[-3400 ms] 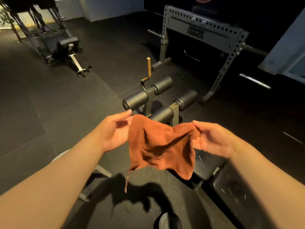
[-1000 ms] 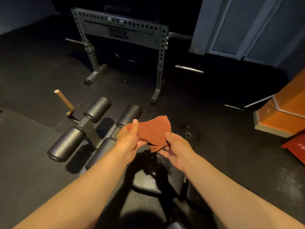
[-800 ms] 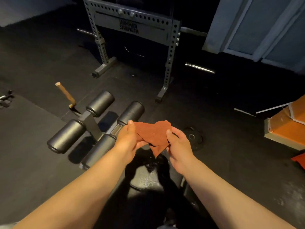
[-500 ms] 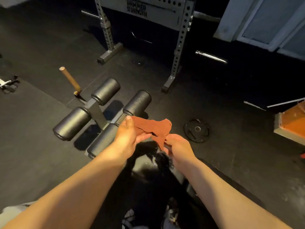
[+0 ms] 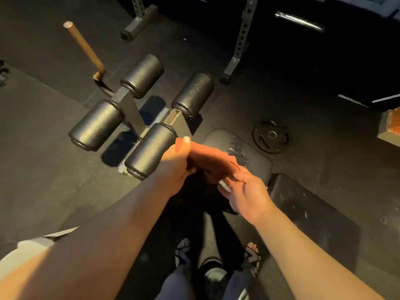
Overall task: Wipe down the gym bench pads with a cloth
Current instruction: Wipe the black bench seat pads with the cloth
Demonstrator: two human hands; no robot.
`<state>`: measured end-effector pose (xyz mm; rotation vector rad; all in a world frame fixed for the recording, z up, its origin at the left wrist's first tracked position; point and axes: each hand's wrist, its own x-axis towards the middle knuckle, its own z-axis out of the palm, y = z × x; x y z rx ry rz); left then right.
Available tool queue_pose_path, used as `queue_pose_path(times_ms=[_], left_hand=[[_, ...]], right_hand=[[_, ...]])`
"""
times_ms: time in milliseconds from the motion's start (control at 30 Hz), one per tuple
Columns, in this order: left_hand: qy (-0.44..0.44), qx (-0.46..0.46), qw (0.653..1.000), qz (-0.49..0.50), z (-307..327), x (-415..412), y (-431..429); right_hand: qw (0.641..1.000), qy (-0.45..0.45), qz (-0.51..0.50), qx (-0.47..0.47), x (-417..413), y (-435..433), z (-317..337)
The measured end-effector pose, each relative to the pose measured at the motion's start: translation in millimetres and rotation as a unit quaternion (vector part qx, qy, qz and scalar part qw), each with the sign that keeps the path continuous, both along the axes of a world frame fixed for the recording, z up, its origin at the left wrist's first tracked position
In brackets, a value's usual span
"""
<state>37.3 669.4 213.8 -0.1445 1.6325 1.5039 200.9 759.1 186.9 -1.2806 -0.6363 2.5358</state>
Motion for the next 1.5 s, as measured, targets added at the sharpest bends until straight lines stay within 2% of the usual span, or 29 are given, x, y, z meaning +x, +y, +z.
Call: queue_pose_path(times_ms=[133, 233, 300, 367, 433, 533, 600, 767, 867, 967, 1067, 1133, 1267, 1367, 1433, 1467, 1500], left_hand=[[-0.056, 0.052, 0.994, -0.076, -17, 13, -4], [-0.098, 0.083, 0.986, -0.111, -39, 23, -3], [-0.085, 0.067, 0.985, -0.131, -55, 29, 2], [-0.052, 0.009, 0.990, -0.130, -71, 36, 8], [-0.028, -0.036, 0.991, -0.127, -89, 43, 16], [-0.055, -0.051, 0.993, -0.094, -124, 53, 27], [-0.070, -0.059, 0.993, -0.072, -147, 59, 38], [-0.038, -0.110, 0.993, 0.008, -214, 67, 67], [-0.046, -0.098, 0.993, 0.037, -249, 65, 81], [-0.030, -0.077, 0.997, 0.013, -283, 55, 89], [0.024, -0.068, 0.997, -0.030, -310, 43, 92], [0.087, -0.028, 0.994, -0.053, -322, 39, 98], [0.217, 0.006, 0.975, -0.038, -337, 31, 114], [0.307, 0.001, 0.951, -0.047, -362, 22, 126], [0.365, 0.003, 0.930, -0.036, -379, 15, 134], [0.388, 0.002, 0.921, -0.041, -386, 13, 138], [0.408, -0.005, 0.911, -0.053, -390, 11, 141]], right_hand=[[0.990, 0.062, 0.090, -0.090, 10, 2, -26], [0.984, 0.065, 0.057, -0.157, 17, 6, -44], [0.985, 0.058, 0.020, -0.164, 24, 18, -61], [0.991, 0.036, 0.014, -0.124, 29, 31, -80], [0.994, 0.014, 0.059, -0.090, 30, 42, -96], [0.990, -0.006, 0.121, -0.073, 35, 54, -122], [0.989, -0.039, 0.121, -0.075, 39, 64, -147], [0.991, -0.088, 0.081, -0.053, 33, 85, -206], [0.992, -0.101, 0.056, -0.049, 24, 93, -242], [0.993, -0.113, 0.042, 0.001, 11, 104, -284], [0.991, -0.116, 0.014, 0.065, -2, 117, -307], [0.982, -0.109, 0.005, 0.153, -7, 127, -316], [0.923, -0.068, 0.049, 0.375, -15, 150, -328], [0.845, -0.081, 0.062, 0.524, -19, 169, -339], [0.761, -0.070, 0.053, 0.643, -19, 177, -344], [0.698, -0.076, 0.064, 0.709, -17, 180, -348], [0.617, -0.091, 0.089, 0.777, -15, 181, -354]])
